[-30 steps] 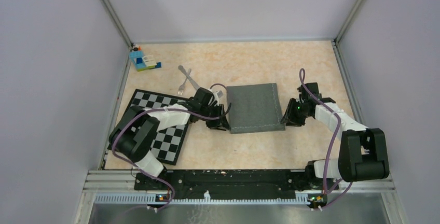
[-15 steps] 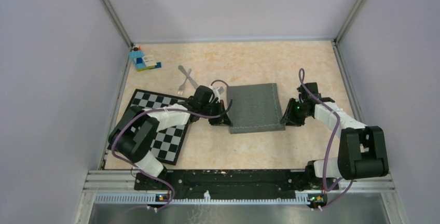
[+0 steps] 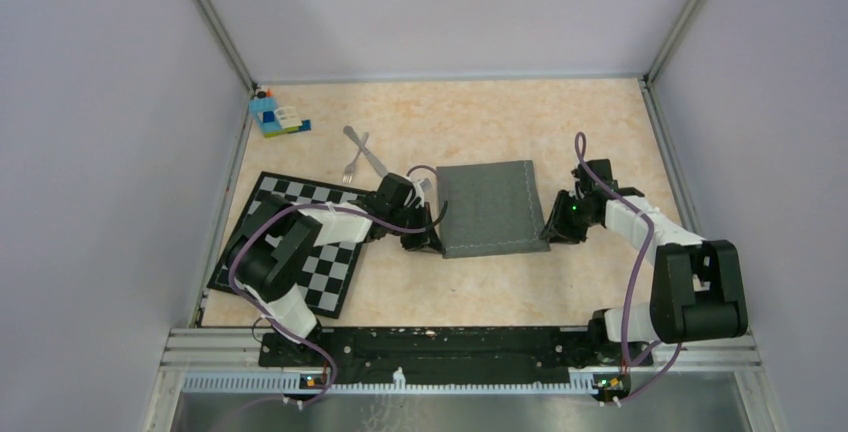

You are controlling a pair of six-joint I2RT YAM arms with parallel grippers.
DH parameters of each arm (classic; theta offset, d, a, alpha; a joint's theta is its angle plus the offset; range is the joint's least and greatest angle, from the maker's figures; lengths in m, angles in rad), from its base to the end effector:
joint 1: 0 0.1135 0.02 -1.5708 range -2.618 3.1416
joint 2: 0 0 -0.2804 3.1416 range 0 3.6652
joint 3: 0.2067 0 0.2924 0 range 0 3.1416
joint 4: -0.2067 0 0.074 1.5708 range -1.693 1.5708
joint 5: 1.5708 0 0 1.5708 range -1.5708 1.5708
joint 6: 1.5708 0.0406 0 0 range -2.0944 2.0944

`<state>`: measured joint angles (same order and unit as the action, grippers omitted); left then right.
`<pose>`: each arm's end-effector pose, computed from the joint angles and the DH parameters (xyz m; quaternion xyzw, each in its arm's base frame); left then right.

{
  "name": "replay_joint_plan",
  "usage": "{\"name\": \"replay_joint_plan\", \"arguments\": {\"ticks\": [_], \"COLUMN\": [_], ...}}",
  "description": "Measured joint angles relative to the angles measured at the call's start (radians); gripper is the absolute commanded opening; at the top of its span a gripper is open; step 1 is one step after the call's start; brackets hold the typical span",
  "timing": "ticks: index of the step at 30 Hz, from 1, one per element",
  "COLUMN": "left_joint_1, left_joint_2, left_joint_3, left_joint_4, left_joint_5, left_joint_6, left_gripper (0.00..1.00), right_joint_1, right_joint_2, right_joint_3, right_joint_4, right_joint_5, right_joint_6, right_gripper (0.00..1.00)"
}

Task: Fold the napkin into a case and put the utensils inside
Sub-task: Pick up the top corner of the square-folded napkin from the center of the board.

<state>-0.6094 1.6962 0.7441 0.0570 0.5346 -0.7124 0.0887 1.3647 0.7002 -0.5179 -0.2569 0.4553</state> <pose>0.2654 -0.2105 0.1084 0.0406 0.9133 -0.3930 0.0994 0.2658 0.0340 0.1539 0.1531 0.9613 0.1725 0.1506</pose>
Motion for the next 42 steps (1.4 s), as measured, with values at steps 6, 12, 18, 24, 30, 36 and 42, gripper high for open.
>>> {"name": "replay_joint_plan", "arguments": {"ticks": [6, 12, 18, 24, 30, 36, 42], "left_joint_1": [0.000, 0.000, 0.000, 0.000, 0.000, 0.000, 0.000], "left_joint_2": [0.004, 0.004, 0.004, 0.004, 0.004, 0.004, 0.004], "left_joint_3": [0.000, 0.000, 0.000, 0.000, 0.000, 0.000, 0.002], "left_joint_4": [0.005, 0.004, 0.004, 0.004, 0.003, 0.003, 0.002], "left_joint_5": [0.001, 0.001, 0.001, 0.002, 0.002, 0.003, 0.003], "left_joint_6": [0.000, 0.000, 0.000, 0.001, 0.002, 0.005, 0.005], "left_gripper": [0.01, 0.01, 0.02, 0.02, 0.02, 0.02, 0.02], "right_joint_1": [0.000, 0.000, 0.000, 0.000, 0.000, 0.000, 0.003], "right_joint_2": [-0.004, -0.024, -0.026, -0.026, -0.026, -0.026, -0.026], "right_joint_3": [-0.002, -0.007, -0.007, -0.013, -0.039, -0.039, -0.039], "right_joint_4": [-0.001, -0.007, -0.006, 0.006, 0.013, 0.017, 0.040], "right_joint_5": [-0.013, -0.029, -0.044, -0.067, -0.071, -0.072, -0.112], "right_joint_6": [0.001, 0.001, 0.001, 0.002, 0.001, 0.002, 0.001], "right_gripper": [0.25, 0.25, 0.26, 0.27, 0.26, 0.00, 0.00]}}
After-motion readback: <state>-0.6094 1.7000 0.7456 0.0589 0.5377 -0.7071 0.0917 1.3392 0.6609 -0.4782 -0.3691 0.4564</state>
